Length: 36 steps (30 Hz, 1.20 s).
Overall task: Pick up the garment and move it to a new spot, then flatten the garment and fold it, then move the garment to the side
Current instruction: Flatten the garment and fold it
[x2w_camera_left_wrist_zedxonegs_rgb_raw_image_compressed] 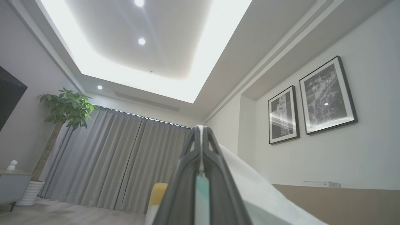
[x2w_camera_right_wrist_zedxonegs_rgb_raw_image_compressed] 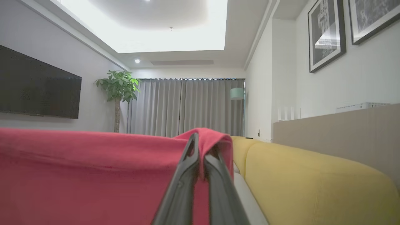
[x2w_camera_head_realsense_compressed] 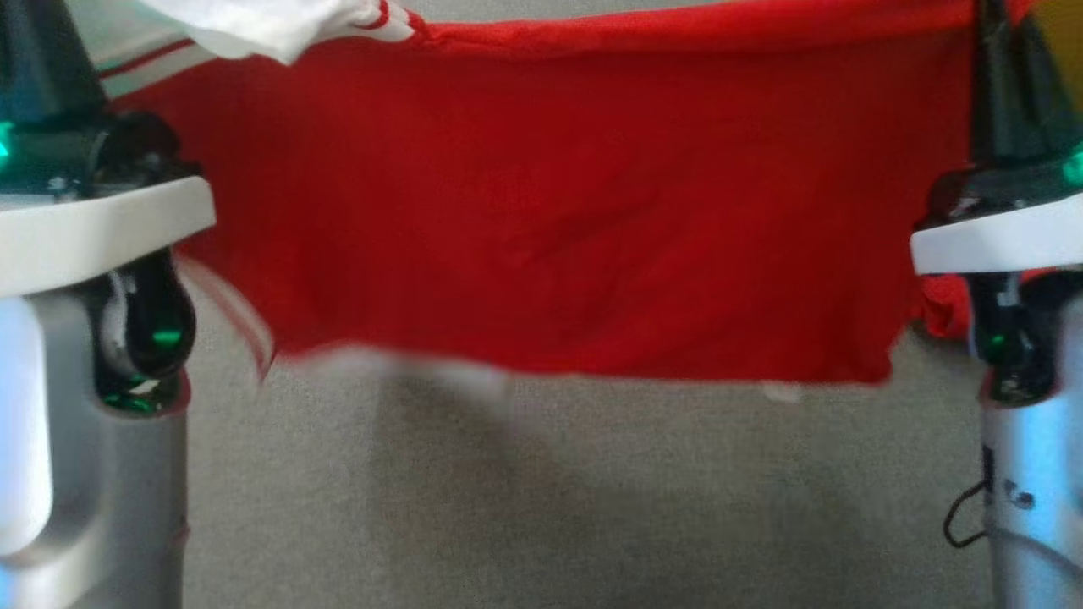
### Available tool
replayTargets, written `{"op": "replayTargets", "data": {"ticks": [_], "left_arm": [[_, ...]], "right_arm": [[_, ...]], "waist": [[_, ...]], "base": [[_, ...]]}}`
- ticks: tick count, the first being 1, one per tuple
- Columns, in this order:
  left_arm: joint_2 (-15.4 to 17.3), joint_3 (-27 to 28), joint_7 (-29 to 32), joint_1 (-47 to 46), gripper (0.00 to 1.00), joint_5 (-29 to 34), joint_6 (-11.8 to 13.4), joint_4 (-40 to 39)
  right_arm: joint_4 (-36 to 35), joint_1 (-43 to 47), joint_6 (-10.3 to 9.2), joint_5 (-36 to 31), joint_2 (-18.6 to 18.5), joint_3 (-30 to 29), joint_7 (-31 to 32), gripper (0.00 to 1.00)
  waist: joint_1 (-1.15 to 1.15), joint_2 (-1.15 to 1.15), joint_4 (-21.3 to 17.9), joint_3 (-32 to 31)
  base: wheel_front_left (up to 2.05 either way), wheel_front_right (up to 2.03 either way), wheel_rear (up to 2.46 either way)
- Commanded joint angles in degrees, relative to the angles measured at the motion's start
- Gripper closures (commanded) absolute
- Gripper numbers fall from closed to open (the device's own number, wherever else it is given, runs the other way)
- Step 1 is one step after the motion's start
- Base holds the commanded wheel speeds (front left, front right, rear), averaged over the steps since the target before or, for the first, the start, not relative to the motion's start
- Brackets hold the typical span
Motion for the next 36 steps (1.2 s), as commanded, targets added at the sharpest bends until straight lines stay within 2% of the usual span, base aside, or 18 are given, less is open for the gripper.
{"op": "replayTargets", "data": {"ticks": [1, 4, 7, 10, 12, 15, 20, 27, 31, 36], "left_arm": [[2.3, 2.4, 2.0, -3.5, 1.0, -0.2, 0.9, -4.5], [3.5, 2.6, 5.1, -5.0, 1.0, -0.4, 1.3, -7.4], [4.6, 2.5, 7.0, -6.3, 1.0, -0.1, 1.2, -7.1], [5.6, 2.0, 8.6, -9.5, 1.0, -0.6, 0.4, -3.4], [6.1, 1.8, 9.2, -12.7, 1.0, -1.1, -0.4, 0.7], [7.2, 0.7, 9.2, -19.0, 1.0, -0.7, -2.2, 9.2], [8.8, -0.3, 6.0, -32.4, 1.0, 1.2, -4.9, 25.9], [9.1, -1.5, -3.9, -49.2, 1.0, 4.7, -6.0, 43.3], [7.7, -3.1, -8.4, -52.3, 1.0, 5.4, -7.3, 49.6], [6.2, -5.4, -10.7, -48.2, 1.0, 5.6, -8.7, 55.9]], "right_arm": [[-4.7, -2.8, -0.05, -0.2, -0.7, 0.9, 1.8, 1.0], [-9.0, -2.9, -0.05, -0.6, -1.3, 0.0, 4.7, 1.0], [-10.7, -3.4, -0.05, -0.9, -1.5, -0.4, 6.2, 1.0], [-10.3, -5.5, -0.05, -0.7, -1.7, -1.0, 7.7, 1.0], [-7.6, -8.2, -0.05, 1.4, -0.8, -1.8, 8.4, 1.0], [-0.8, -14.3, -0.05, 1.1, -2.7, -1.1, 7.8, 1.0], [15.9, -29.2, -0.05, 4.0, -3.1, -0.1, 4.5, 1.0], [36.5, -47.9, -0.05, 0.6, -4.7, 0.7, -7.9, 1.0], [45.2, -50.6, -0.05, -0.8, -4.7, 0.9, -13.7, 1.0], [55.1, -47.1, -0.05, -1.0, -4.9, 3.9, -15.6, 1.0]], "waist": [[0.0, 0.0, 0.0, 0.5], [0.0, 0.0, 0.1, 1.8], [0.0, 0.0, 0.2, 3.4], [0.0, 0.0, 0.5, 6.4], [0.0, 0.0, 0.6, 8.9], [0.0, 0.0, 0.9, 12.7], [0.0, 0.0, 1.5, 18.4], [0.0, 0.0, 3.1, 22.2], [0.0, 0.0, 3.9, 22.7], [0.0, 0.0, 4.6, 22.4]], "base": [[0.0, 0.0, 0.0], [0.0, 0.0, 0.0], [0.0, 0.0, 0.0], [0.0, 0.0, 0.0], [0.0, 0.0, 0.0], [0.0, 0.0, 0.0], [0.0, 0.0, 0.0], [0.0, 0.0, 0.0], [0.0, 0.0, 0.0], [0.0, 0.0, 0.0]]}}
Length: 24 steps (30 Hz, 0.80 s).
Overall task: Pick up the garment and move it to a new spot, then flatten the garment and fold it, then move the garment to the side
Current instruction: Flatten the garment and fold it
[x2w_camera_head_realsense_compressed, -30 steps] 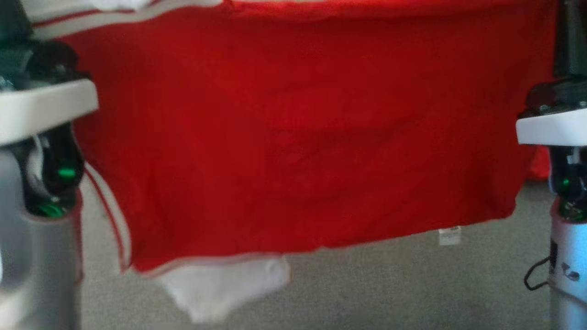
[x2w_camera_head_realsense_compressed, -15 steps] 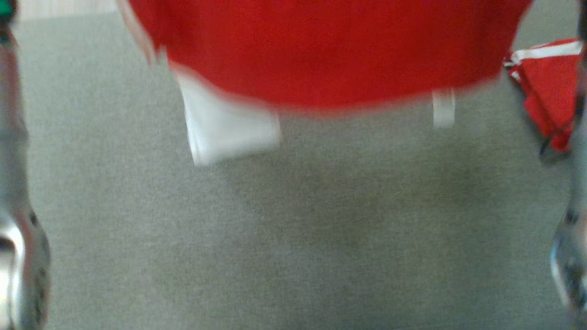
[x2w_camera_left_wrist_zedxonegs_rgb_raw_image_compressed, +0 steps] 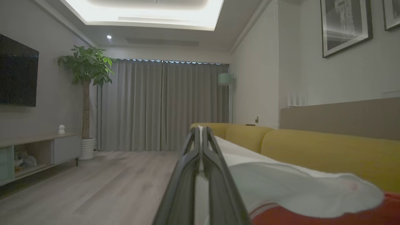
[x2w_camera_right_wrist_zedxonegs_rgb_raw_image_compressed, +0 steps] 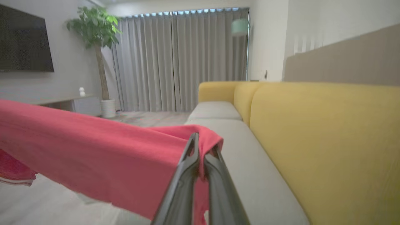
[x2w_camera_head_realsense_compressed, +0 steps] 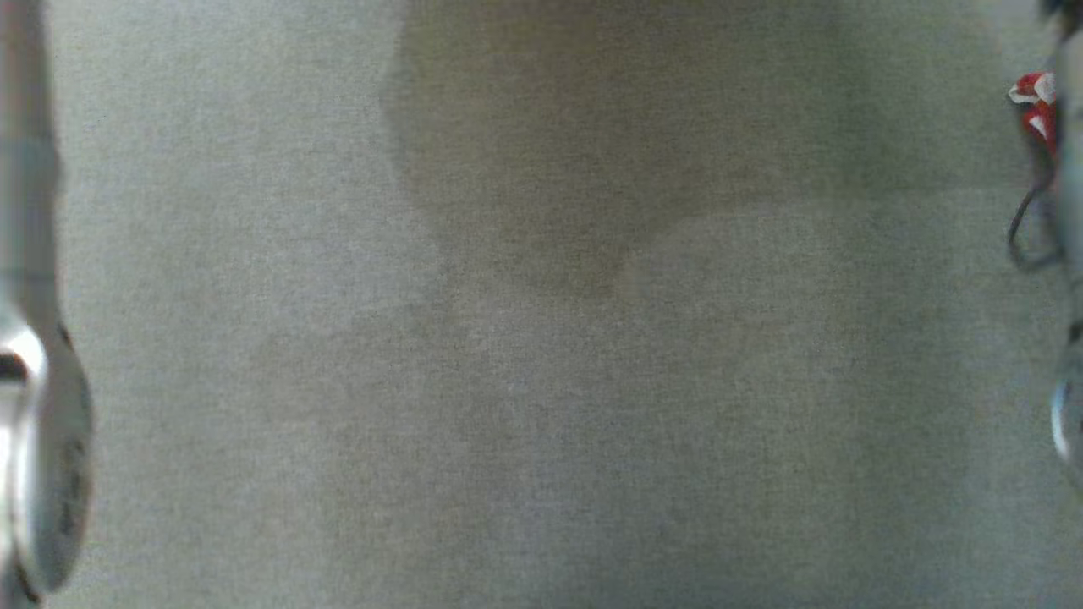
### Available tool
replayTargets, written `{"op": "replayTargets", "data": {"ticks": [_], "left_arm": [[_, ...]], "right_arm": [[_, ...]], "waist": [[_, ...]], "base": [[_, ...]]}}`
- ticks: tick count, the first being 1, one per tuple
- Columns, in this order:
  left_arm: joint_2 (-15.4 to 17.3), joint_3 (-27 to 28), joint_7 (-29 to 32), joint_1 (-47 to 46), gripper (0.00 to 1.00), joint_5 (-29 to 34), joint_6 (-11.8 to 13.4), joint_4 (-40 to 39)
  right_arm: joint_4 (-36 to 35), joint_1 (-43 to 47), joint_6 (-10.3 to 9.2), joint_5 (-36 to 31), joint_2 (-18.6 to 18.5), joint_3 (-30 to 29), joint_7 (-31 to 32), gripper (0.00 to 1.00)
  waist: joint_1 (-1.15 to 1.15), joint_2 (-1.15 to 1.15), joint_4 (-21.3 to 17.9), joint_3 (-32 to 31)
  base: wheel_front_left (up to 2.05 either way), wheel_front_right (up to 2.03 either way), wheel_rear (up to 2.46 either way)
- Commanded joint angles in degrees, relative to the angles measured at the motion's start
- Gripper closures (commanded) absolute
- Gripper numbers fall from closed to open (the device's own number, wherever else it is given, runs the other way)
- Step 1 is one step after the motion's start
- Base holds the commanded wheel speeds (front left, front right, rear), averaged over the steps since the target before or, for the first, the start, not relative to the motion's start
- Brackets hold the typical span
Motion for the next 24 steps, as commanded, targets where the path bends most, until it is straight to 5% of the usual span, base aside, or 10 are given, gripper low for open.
{"op": "replayTargets", "data": {"ticks": [1, 8, 16, 24], "left_arm": [[2.6, 0.3, -0.5, 1.0, 1.0, 0.3, -0.2, -0.5], [2.5, -2.0, -1.4, 15.1, 1.0, -1.7, -1.6, 2.7], [5.3, -9.5, 0.8, 30.6, 1.0, -6.2, -1.9, -2.4], [14.2, -19.8, 10.4, 47.1, 1.0, -15.8, -1.9, -19.7]], "right_arm": [[0.8, 1.2, -0.05, 0.3, 0.1, 0.2, 0.1, 1.0], [9.7, 9.4, -0.05, 2.1, -1.3, 11.5, 4.2, 1.0], [7.6, 18.2, -0.05, 9.0, -7.0, 26.2, 8.5, 1.0], [-1.5, 28.6, -0.05, 19.0, -16.5, 40.3, 10.3, 1.0]], "waist": [[0.0, 0.0, 0.2, -0.2], [0.0, 0.0, 0.9, -2.5], [0.0, 0.0, 1.5, -7.7], [0.0, 0.0, 2.2, -14.0]], "base": [[0.0, 0.0, 0.0], [0.0, 0.0, 0.0], [0.0, 0.0, 0.0], [0.0, 0.0, 0.0]]}}
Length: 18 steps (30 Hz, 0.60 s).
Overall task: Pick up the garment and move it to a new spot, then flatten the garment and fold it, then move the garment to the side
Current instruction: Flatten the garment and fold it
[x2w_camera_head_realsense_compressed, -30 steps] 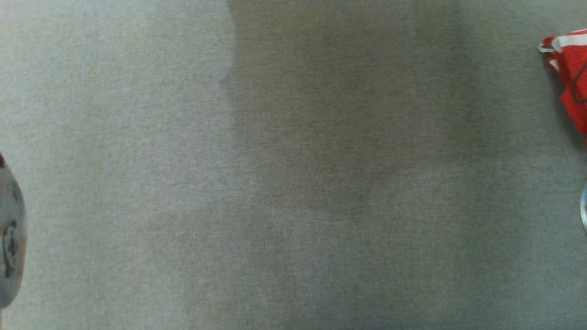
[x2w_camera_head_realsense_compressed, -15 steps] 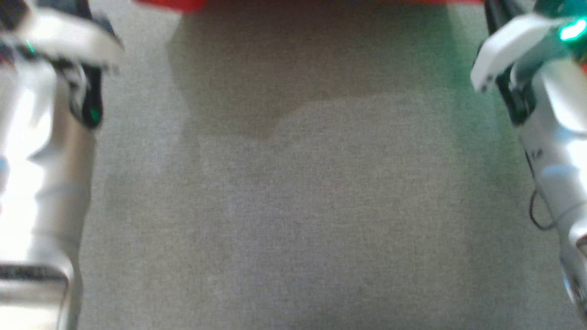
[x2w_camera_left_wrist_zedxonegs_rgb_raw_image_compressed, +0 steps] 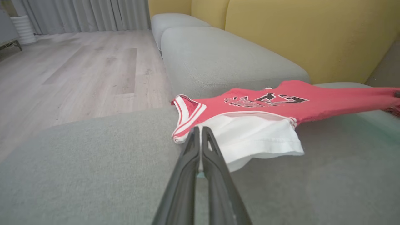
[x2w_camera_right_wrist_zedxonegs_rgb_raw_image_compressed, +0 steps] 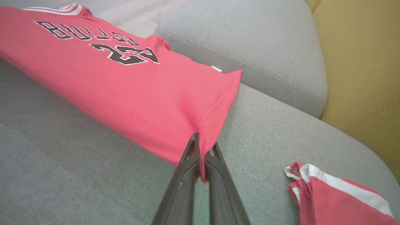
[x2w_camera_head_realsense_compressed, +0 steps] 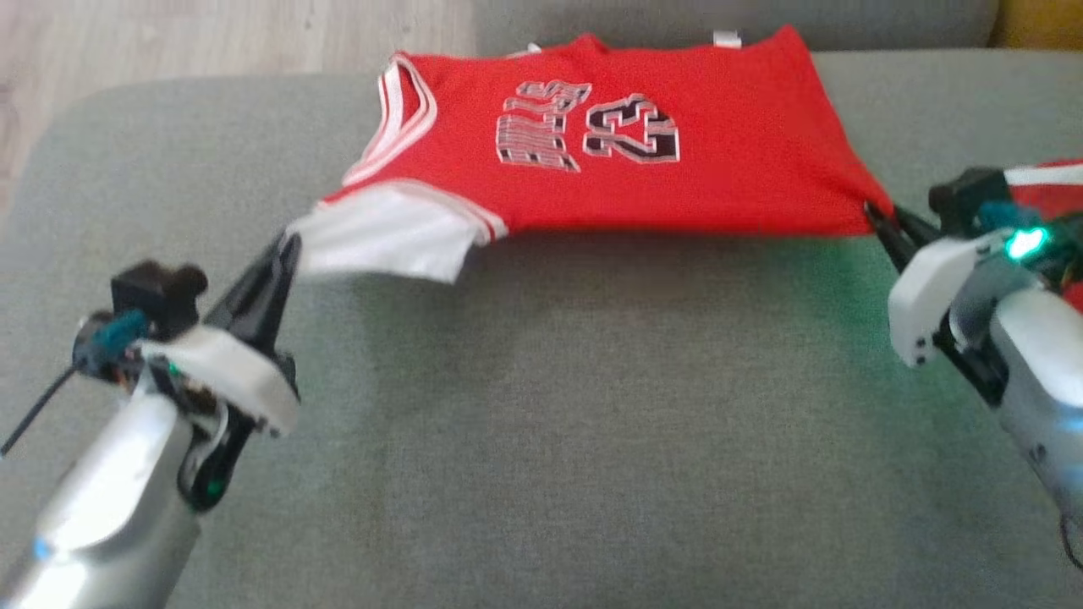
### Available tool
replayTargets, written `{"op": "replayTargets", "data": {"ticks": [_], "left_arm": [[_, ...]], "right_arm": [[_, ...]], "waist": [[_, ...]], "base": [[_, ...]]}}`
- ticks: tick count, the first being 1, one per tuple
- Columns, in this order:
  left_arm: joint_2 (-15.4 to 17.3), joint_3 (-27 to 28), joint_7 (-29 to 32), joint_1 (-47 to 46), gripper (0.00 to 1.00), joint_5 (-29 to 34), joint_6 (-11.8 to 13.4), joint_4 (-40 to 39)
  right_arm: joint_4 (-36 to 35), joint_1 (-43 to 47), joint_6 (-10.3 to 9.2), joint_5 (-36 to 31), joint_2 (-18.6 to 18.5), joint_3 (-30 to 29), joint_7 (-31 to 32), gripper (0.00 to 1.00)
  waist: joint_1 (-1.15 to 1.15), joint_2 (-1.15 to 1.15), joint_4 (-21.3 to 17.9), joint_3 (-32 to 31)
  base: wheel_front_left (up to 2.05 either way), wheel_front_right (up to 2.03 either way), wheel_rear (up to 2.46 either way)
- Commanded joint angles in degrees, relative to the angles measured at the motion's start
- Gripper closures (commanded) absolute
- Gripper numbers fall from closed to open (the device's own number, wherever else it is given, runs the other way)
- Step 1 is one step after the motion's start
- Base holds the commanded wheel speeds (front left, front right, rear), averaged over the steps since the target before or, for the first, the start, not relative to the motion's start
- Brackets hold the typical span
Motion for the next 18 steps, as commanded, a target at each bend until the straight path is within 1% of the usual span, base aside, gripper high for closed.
{"op": "replayTargets", "data": {"ticks": [1, 5, 10, 14, 18], "left_arm": [[3.7, 1.9, 0.7, -1.2, 1.0, -0.8, 0.1, -3.4], [6.7, 1.7, 3.8, 3.8, 1.0, -2.7, 0.3, -9.7], [10.3, 1.3, 8.4, 9.9, 1.0, -5.0, 1.2, -17.2], [13.6, 0.9, 12.6, 14.7, 1.0, -7.4, 1.7, -23.0], [16.4, 0.7, 15.5, 18.8, 1.0, -8.9, 2.8, -28.8]], "right_arm": [[-1.9, 0.9, -0.05, 1.3, -2.3, 1.0, 0.2, 1.0], [-5.1, 4.5, -0.05, 4.6, -4.9, 5.2, 1.3, 1.0], [-8.1, 7.4, -0.05, 8.2, -6.8, 8.7, 2.2, 1.0], [-11.2, 9.6, -0.05, 11.2, -8.3, 12.1, 4.3, 1.0], [-15.2, 10.5, -0.05, 14.6, -11.1, 14.7, 7.3, 1.0]], "waist": [[0.02, 0.0, 0.2, -1.6], [0.02, 0.0, 0.0, -4.0], [0.02, 0.0, -1.0, -7.1], [0.02, 0.0, -1.8, -9.3], [0.02, 0.0, -2.3, -10.2]], "base": [[0.0, 0.0, 0.0], [0.0, 0.0, 0.0], [0.0, 0.0, 0.0], [0.0, 0.0, 0.0], [0.0, 0.0, 0.0]]}}
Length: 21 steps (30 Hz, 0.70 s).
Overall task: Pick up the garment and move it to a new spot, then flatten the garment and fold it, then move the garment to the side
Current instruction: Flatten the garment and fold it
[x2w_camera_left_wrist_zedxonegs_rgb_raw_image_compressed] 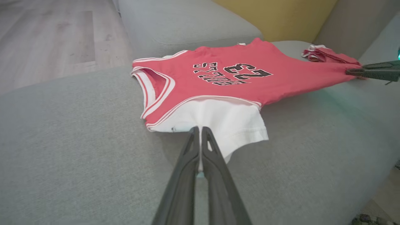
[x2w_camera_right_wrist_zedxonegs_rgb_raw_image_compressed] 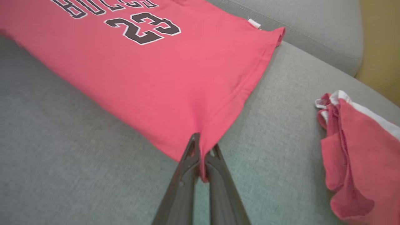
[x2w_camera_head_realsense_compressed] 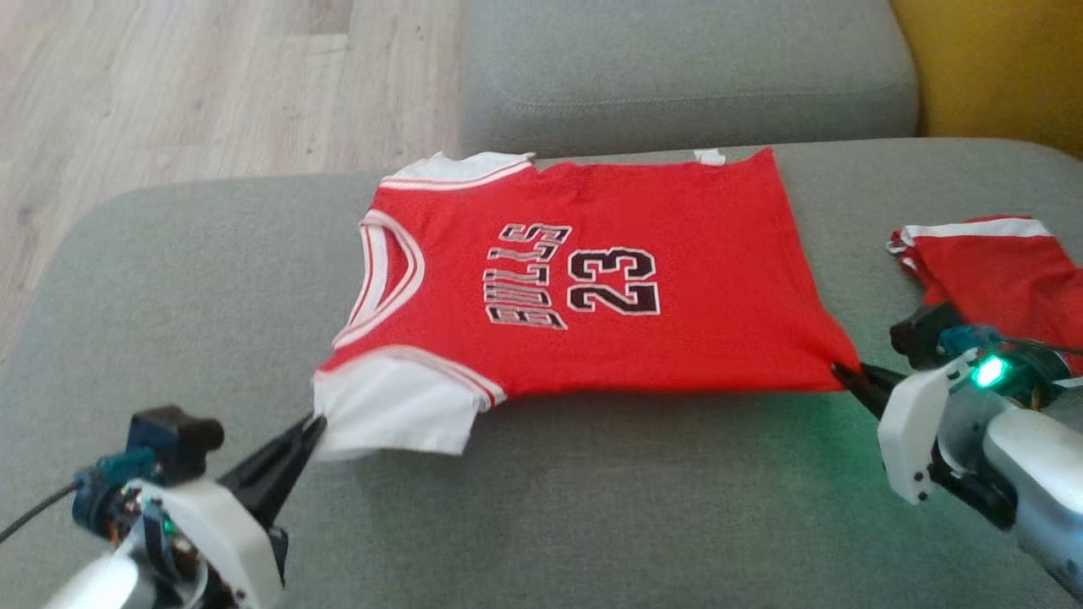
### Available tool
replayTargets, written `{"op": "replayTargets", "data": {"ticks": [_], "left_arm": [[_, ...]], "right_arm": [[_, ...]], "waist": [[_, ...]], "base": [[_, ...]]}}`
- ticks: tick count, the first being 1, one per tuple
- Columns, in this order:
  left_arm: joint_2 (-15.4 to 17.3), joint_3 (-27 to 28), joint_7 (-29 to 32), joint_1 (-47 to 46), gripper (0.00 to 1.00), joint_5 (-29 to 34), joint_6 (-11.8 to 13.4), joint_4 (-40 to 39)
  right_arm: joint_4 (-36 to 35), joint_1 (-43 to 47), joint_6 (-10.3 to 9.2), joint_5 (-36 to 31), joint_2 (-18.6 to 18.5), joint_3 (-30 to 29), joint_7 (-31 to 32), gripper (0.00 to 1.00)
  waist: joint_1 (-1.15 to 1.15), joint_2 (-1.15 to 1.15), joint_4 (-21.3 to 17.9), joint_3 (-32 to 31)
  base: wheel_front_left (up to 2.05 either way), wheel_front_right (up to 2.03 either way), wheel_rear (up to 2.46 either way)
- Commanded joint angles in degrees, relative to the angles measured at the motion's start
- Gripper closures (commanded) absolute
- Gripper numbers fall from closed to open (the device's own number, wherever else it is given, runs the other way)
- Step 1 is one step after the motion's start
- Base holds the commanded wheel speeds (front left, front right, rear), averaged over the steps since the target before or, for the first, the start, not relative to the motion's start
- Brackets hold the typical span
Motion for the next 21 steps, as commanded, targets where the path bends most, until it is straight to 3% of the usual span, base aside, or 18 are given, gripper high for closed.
{"op": "replayTargets", "data": {"ticks": [1, 8, 21], "left_arm": [[3.0, 2.6, 0.3, -2.4, 1.0, -0.5, 0.4, -2.7], [4.3, 3.3, 2.5, -1.2, 1.0, -2.3, 2.0, -7.5], [1.1, 2.6, 4.5, -11.1, 1.0, 0.1, 1.8, -2.4]], "right_arm": [[-1.9, -0.4, -0.05, 1.1, -2.7, 0.1, 0.5, 1.0], [-6.9, -1.3, -0.05, 4.4, -6.4, 1.5, 2.7, 1.0], [-7.1, -6.8, -0.05, 4.6, -5.5, 0.8, 3.3, 1.0]], "waist": [[0.02, 0.0, -0.4, -0.2], [0.02, 0.0, -0.7, 0.5], [0.02, 0.0, -0.6, 5.6]], "base": [[0.0, 0.0, 0.0], [0.0, 0.0, 0.0], [0.0, 0.0, 0.0]]}}
